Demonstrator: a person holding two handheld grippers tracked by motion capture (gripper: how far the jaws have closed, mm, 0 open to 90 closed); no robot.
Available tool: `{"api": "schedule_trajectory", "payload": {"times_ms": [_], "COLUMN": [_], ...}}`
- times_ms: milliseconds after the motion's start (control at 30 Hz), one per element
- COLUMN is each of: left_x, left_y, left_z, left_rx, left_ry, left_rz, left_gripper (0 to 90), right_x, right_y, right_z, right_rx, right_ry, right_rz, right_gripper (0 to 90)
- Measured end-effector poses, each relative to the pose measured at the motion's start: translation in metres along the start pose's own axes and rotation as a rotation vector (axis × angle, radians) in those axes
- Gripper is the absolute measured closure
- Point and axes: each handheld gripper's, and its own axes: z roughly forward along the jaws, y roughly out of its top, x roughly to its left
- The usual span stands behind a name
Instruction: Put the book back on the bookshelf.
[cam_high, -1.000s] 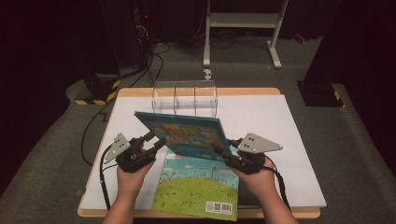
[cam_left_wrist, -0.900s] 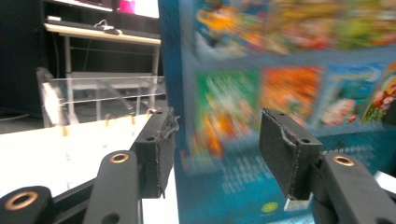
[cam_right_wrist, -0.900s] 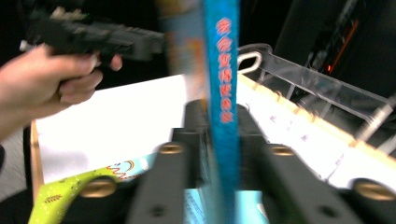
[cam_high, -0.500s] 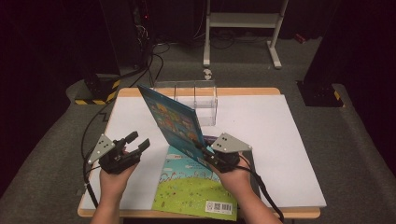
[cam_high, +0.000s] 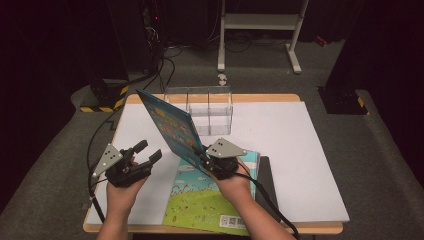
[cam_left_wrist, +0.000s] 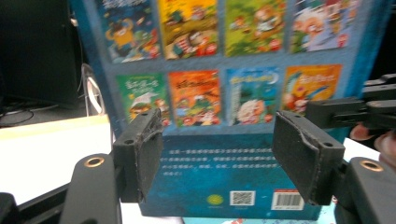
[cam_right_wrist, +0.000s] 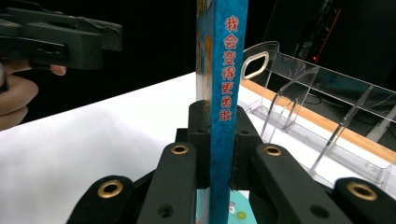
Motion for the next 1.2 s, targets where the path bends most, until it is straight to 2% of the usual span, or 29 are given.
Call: {"api": "schedule_trajectory", "payload": {"times_ms": [233, 400, 433, 467, 500, 533, 600, 733, 900, 1033, 1100, 1133, 1167, 1200], "left_x": [-0.014, -0.036, -0.036, -0.044, -0.044, -0.05, -0.054, -0.056, -0.057, -0.059, -0.057, -0.057, -0.057, -0.055], "left_y": [0.006, 0.015, 0.015, 0.017, 0.017, 0.018, 0.018, 0.018, 0.017, 0.017, 0.018, 0.018, 0.018, 0.018], "left_z": [-0.002, -0.004, -0.004, -0.005, -0.005, -0.005, -0.004, -0.004, -0.004, -0.004, -0.005, -0.006, -0.006, -0.007], "left_rx": [-0.02, -0.057, -0.057, -0.064, -0.064, -0.066, -0.069, -0.072, -0.078, -0.077, -0.081, -0.081, -0.081, -0.08], "left_ry": [-0.044, -0.106, -0.106, -0.128, -0.128, -0.135, -0.144, -0.157, -0.159, -0.136, -0.11, -0.104, -0.104, -0.087], "left_rz": [0.013, 0.04, 0.04, 0.045, 0.045, 0.059, 0.066, 0.049, 0.043, 0.055, 0.047, 0.045, 0.045, 0.042], "left_gripper": [31.6, 28.7, 28.1, 27.2, 26.3, 25.6, 25.2, 24.2, 22.4, 20.0, 19.7, 19.2, 19.1, 18.9], "right_x": [0.004, 0.015, 0.018, 0.021, 0.021, 0.027, 0.031, 0.037, 0.039, 0.045, 0.048, 0.05, 0.05, 0.054], "right_y": [0.0, 0.0, -0.001, -0.001, -0.001, -0.003, -0.004, -0.004, -0.004, -0.002, -0.001, -0.001, -0.001, 0.0], "right_z": [0.002, 0.001, 0.001, 0.001, 0.001, 0.0, 0.0, 0.0, 0.0, 0.001, 0.003, 0.005, 0.005, 0.007], "right_rx": [-0.001, 0.005, 0.002, 0.002, 0.002, -0.002, 0.0, 0.004, 0.012, 0.03, 0.033, 0.034, 0.034, 0.039], "right_ry": [-0.001, 0.009, 0.011, 0.012, 0.012, 0.013, 0.019, 0.029, 0.03, 0.032, 0.056, 0.076, 0.076, 0.102], "right_rz": [-0.002, 0.004, 0.0, -0.007, -0.007, -0.023, -0.03, -0.049, -0.041, -0.057, -0.049, -0.037, -0.037, -0.028], "right_gripper": [82.1, 80.3, 79.9, 79.7, 79.7, 79.2, 78.5, 77.5, 76.9, 74.9, 71.6, 69.3, 69.3, 65.4]}}
